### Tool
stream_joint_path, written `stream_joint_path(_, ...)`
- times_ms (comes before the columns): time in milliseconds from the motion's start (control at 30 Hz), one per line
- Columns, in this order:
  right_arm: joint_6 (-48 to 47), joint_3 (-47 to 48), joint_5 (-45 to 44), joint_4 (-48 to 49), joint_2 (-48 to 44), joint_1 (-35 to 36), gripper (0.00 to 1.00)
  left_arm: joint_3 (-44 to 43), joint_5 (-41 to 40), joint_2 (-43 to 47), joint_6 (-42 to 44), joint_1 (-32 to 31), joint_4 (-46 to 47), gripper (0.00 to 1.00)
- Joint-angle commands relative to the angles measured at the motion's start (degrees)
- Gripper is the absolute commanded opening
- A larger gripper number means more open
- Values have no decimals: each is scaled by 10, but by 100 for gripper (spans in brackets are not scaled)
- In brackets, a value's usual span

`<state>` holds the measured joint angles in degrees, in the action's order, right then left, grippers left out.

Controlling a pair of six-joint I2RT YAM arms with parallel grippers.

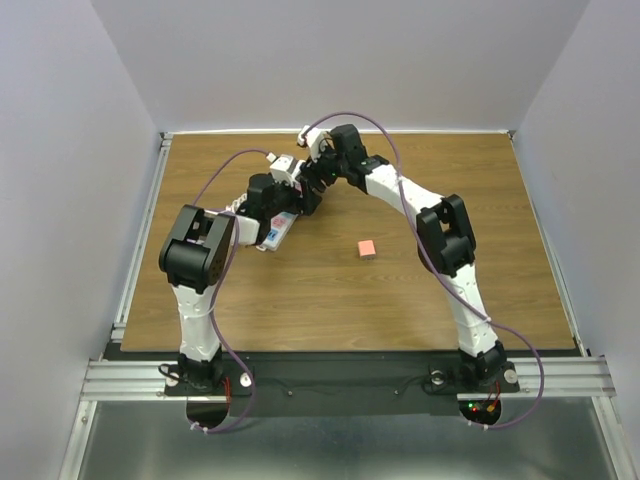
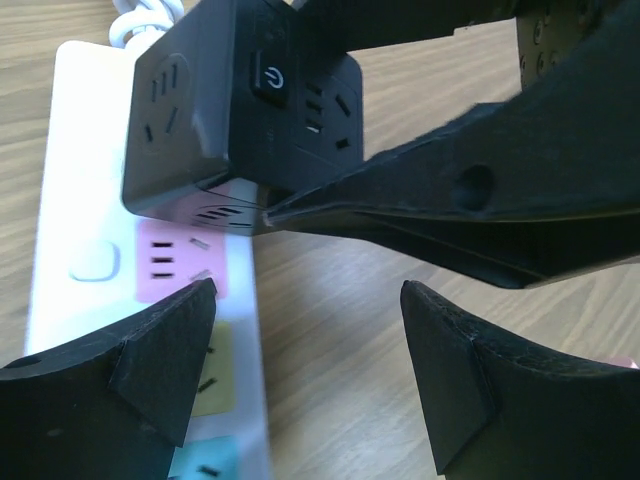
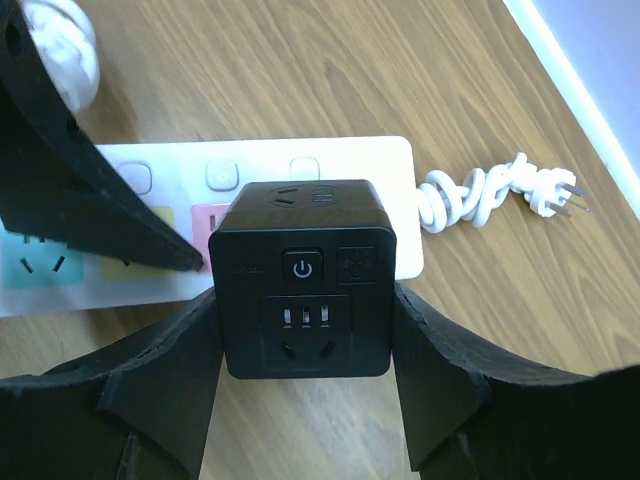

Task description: Insert the plug

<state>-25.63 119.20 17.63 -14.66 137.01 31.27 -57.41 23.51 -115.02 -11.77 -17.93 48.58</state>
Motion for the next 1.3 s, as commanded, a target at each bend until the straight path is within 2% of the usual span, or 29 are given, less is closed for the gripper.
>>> stream_joint_path(0,47,-65,-47,-31,-25,4,0,1,3,-13,14,-23,-30,87)
stream_joint_path(333,66,-157,-60,1,-95,-12,1,49,39,31,12,-46,6,87)
stream_joint_path(533,75,-159,-65,10,-119,-14,1,92,-10,109,3,-32,28,87)
stream_joint_path(733,78,-195,-78,10,-162,-17,0,101,-40,132,4,-15,52,88)
stream_joint_path(933,91,-248,-83,20,-216,-18,1,58,-89,102,-1,-8,42,91)
stream_joint_path(1267,100,-275,-87,19,-249,-19,0,38,-32,35,-15,-1,46,90)
